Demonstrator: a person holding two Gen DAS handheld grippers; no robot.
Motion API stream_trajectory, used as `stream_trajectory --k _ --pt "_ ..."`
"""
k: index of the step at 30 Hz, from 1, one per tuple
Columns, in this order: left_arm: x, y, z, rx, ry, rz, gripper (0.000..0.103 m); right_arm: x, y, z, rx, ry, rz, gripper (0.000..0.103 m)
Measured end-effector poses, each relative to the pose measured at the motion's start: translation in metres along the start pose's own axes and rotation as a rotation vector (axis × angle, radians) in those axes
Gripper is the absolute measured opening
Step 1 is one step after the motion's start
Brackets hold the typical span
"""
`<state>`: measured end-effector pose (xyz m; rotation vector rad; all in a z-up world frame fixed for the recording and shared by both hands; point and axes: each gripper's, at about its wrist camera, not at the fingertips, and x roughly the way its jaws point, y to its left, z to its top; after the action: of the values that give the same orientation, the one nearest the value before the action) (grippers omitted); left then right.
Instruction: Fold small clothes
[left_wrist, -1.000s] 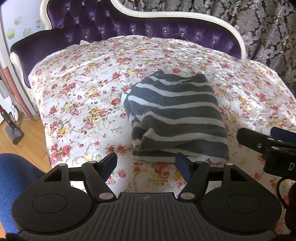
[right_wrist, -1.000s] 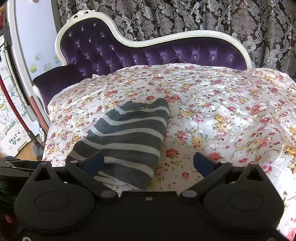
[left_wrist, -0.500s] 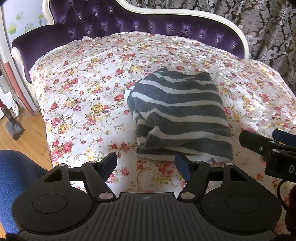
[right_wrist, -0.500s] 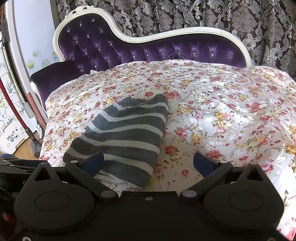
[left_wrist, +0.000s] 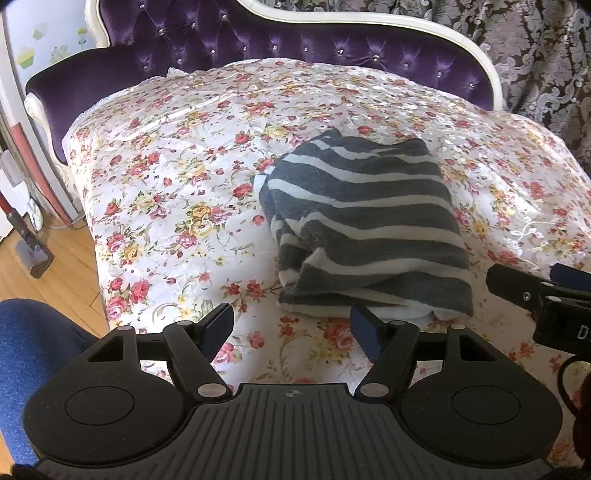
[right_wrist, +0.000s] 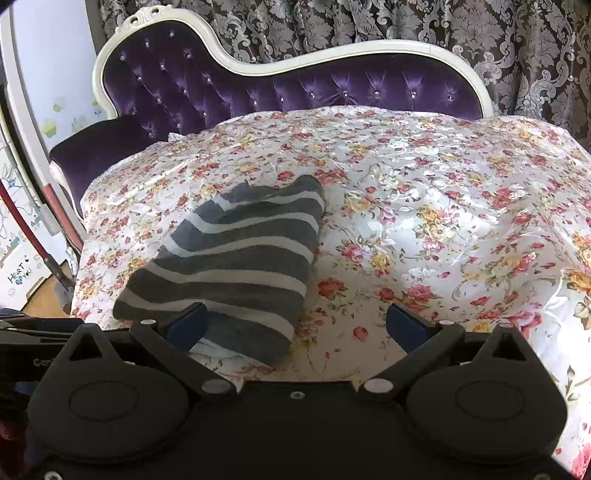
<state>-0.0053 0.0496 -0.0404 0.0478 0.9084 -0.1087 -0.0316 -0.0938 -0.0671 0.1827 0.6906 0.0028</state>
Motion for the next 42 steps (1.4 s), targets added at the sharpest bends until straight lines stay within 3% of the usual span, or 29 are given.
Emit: stream_trajectory --k 42 --pt "0.0008 -0.0035 -0.0014 0.013 -0.001 0.003 0.068 0.0021 -0.0003 -0.0017 0.012 0.009 -0.001 0.102"
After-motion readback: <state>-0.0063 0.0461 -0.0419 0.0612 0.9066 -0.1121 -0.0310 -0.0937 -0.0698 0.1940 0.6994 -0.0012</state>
